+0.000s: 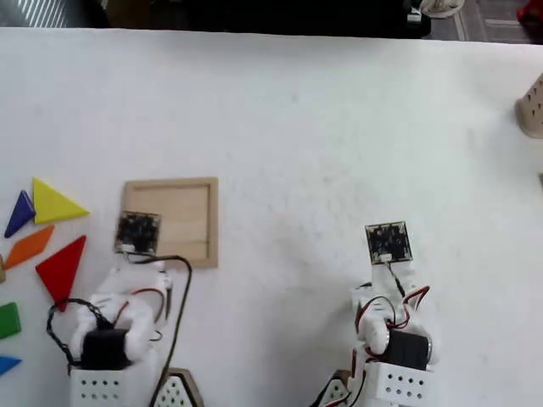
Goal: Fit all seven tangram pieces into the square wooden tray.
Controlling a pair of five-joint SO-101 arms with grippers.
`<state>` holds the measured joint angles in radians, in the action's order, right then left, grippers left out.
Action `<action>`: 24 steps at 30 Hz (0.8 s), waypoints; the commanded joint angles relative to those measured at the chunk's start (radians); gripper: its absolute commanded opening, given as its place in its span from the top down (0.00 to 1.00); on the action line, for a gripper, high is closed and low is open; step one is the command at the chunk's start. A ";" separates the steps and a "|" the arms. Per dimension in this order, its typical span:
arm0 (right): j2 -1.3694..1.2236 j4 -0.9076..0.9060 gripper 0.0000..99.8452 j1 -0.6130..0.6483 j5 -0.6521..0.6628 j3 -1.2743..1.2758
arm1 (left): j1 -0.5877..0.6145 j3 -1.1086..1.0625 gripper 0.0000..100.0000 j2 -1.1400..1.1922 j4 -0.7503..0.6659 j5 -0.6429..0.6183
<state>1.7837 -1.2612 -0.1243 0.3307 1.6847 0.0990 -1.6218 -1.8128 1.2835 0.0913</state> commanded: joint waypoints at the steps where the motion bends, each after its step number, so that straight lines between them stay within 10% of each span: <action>1: 0.013 -0.005 0.98 -0.008 0.015 0.006 | 0.171 0.183 0.97 -0.012 -0.003 0.011; 8: 0.013 -0.005 0.98 -0.008 0.015 0.006 | 0.288 0.295 0.90 -0.008 -0.046 0.206; 14: 0.013 -0.005 0.98 -0.008 0.015 0.006 | 0.456 0.361 0.89 0.036 -0.104 0.138; 24: 0.013 -0.005 0.98 -0.008 0.015 0.006 | 0.568 0.802 0.88 0.720 -0.080 0.152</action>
<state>1.7837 -1.2612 -0.1243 0.3307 1.6847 0.6329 -1.0495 -1.3725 1.1868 0.2355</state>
